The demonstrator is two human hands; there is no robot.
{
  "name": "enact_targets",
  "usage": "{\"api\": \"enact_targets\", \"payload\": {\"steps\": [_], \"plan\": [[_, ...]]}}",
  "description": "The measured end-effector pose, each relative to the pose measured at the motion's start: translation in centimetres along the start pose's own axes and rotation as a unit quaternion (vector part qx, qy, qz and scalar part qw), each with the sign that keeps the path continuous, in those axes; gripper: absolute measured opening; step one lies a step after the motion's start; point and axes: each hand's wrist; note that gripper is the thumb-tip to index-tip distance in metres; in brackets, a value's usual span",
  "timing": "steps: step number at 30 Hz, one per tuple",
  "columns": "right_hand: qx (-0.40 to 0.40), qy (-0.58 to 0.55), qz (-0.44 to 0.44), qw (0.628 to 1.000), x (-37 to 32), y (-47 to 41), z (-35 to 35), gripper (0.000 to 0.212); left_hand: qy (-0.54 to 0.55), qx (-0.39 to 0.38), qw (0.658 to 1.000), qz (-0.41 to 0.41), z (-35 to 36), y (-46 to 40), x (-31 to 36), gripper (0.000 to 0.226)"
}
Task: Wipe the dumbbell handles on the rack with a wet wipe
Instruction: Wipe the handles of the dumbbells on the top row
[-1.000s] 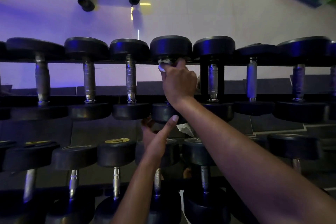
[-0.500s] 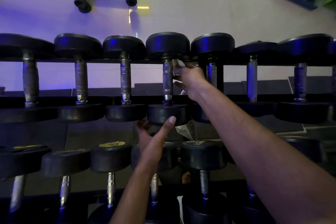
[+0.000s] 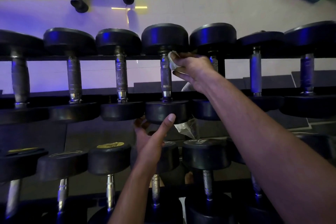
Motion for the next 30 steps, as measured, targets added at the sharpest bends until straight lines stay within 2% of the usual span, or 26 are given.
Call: {"api": "enact_targets", "payload": {"steps": [7, 9, 11, 15, 18, 19, 21, 22, 23, 24, 26, 27, 28, 30], "plan": [[-0.027, 0.180, 0.040, 0.982, 0.4, 0.7, -1.6, 0.012, 0.020, 0.010, 1.000, 0.001, 0.3, 0.4, 0.4, 0.105], [-0.050, 0.246, 0.056, 0.966, 0.9, 1.0, -2.7, 0.010, 0.027, 0.008, 1.000, 0.002, 0.4, 0.5, 0.6, 0.102], [-0.073, 0.344, 0.049, 0.935, 1.5, 1.2, -3.5, 0.012, 0.025, 0.004, 1.000, 0.006, 0.4, 0.5, 0.6, 0.100], [-0.116, 0.486, 0.009, 0.866, 1.8, 1.3, -3.7, 0.033, 0.030, 0.005, 0.999, 0.014, 0.5, 0.5, 0.5, 0.098], [-0.145, 0.543, -0.027, 0.827, -0.2, 2.5, -3.0, 0.022, 0.040, 0.009, 0.999, 0.013, 0.5, 0.2, 0.3, 0.094], [-0.160, 0.540, -0.059, 0.825, -1.0, 3.0, -2.5, 0.019, 0.039, 0.010, 0.999, 0.013, 0.5, 0.2, 0.3, 0.094], [-0.163, 0.515, -0.201, 0.817, -2.1, 3.7, -1.0, 0.014, 0.037, 0.009, 0.999, 0.013, 0.5, 0.1, 0.1, 0.099], [-0.145, 0.517, -0.290, 0.792, -2.3, 3.8, -0.1, 0.014, 0.036, 0.010, 0.999, 0.012, 0.6, 0.0, -0.1, 0.101], [-0.130, 0.540, -0.376, 0.742, -2.3, 3.6, 0.7, 0.016, 0.034, 0.012, 0.999, 0.011, 0.6, 0.0, -0.2, 0.103], [-0.124, 0.584, -0.436, 0.674, -2.3, 3.2, 1.3, 0.018, 0.030, 0.014, 0.999, 0.010, 0.6, 0.0, -0.3, 0.105], [-0.137, 0.687, -0.470, 0.537, -2.0, 2.0, 1.8, 0.024, 0.025, 0.017, 1.000, 0.007, 0.7, 0.0, -0.5, 0.111], [-0.145, 0.720, -0.463, 0.496, -2.0, 1.5, 1.9, 0.026, 0.025, 0.017, 1.000, 0.006, 0.8, 0.0, -0.5, 0.112], [-0.148, 0.742, -0.452, 0.473, -2.2, 1.4, 2.1, 0.028, 0.028, 0.017, 0.999, 0.005, 0.8, 0.1, -0.6, 0.112], [-0.146, 0.769, -0.414, 0.465, -2.9, 1.8, 2.9, 0.031, 0.036, 0.013, 0.999, 0.005, 0.8, 0.2, -0.6, 0.114]]}}
Point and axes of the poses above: each hand's wrist, its own y-axis away from the middle knuckle, its own z-axis out of the palm, x = y × z, and after that the axes turned 14 degrees about -y, right-handed
